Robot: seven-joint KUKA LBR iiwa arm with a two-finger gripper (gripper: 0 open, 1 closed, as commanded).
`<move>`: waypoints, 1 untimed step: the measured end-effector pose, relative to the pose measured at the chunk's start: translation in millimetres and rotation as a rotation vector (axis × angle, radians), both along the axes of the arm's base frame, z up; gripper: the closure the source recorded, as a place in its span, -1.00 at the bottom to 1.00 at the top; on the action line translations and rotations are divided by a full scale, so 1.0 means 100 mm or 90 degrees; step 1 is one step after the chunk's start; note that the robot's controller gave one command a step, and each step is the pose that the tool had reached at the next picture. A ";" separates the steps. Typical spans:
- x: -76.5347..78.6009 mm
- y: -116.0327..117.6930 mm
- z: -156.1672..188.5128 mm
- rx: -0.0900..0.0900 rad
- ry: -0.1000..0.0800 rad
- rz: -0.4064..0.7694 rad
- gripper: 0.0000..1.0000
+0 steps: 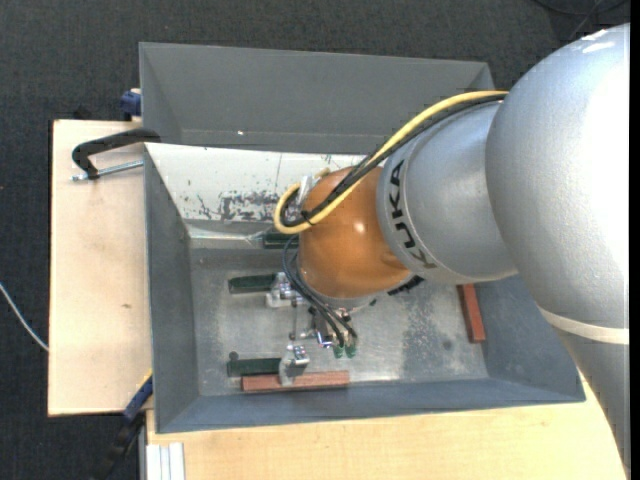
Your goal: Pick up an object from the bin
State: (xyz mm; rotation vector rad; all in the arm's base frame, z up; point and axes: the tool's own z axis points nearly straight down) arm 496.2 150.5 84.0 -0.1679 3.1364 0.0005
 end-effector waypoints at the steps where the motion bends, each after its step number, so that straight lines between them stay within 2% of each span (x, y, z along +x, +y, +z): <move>1: -0.04 0.00 -0.02 -0.002 0.010 0.002 1.00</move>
Offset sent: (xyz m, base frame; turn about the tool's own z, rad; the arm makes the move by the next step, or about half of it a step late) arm 0.0000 0.0000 0.0000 0.0000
